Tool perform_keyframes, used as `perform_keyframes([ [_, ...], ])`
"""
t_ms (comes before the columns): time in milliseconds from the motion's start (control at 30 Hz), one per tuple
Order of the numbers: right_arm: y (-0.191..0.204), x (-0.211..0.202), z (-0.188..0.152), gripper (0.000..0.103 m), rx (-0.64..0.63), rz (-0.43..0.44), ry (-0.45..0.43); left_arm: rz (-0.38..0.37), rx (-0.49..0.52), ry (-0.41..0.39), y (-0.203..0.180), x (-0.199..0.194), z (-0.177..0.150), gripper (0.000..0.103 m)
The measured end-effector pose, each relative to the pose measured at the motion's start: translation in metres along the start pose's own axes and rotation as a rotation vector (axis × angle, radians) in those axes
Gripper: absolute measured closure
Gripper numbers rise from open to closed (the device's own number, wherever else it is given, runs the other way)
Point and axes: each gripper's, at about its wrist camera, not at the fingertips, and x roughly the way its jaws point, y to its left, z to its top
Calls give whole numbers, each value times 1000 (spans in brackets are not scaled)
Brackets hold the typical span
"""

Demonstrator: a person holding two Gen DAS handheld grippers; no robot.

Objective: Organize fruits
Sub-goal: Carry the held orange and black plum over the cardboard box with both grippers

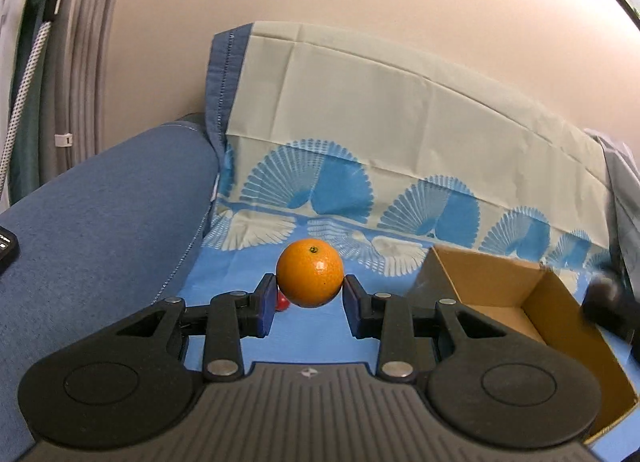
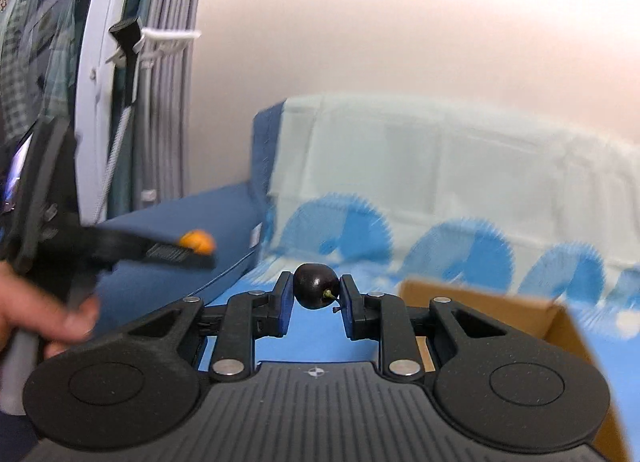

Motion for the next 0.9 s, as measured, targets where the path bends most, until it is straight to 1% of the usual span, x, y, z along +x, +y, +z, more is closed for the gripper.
perform_keyframes([
  [33, -21, 0, 1, 77, -27, -51, -6, 5, 13, -3, -6, -1, -1, 64],
  [67, -30, -3, 0, 77, -13, -70, 1, 12, 25, -10, -9, -2, -2, 64],
  [133, -49, -4, -5, 78, 59, -111, 22, 23, 62, -21, -17, -2, -4, 64],
  [167, -54, -6, -7, 78, 69, -127, 20, 19, 78, -26, -21, -2, -5, 64],
  [233, -59, -8, -9, 78, 70, -144, 7, 10, 87, -24, -25, 0, -7, 64],
  [300, -60, -9, -11, 78, 68, -145, 12, 3, 80, -12, -27, 4, -9, 64],
  [433, -69, -6, -19, 78, 45, -173, 39, -2, 67, 15, -29, 14, -13, 64],
  [567, -81, -10, -30, 78, 34, -219, 65, -9, 58, 36, -32, 22, -17, 64],
  [667, -86, -13, -33, 77, 29, -232, 61, -11, 57, 48, -35, 28, -19, 64],
  [900, -104, -29, -39, 77, 28, -296, 43, -42, 86, 58, -51, 37, -27, 64],
])
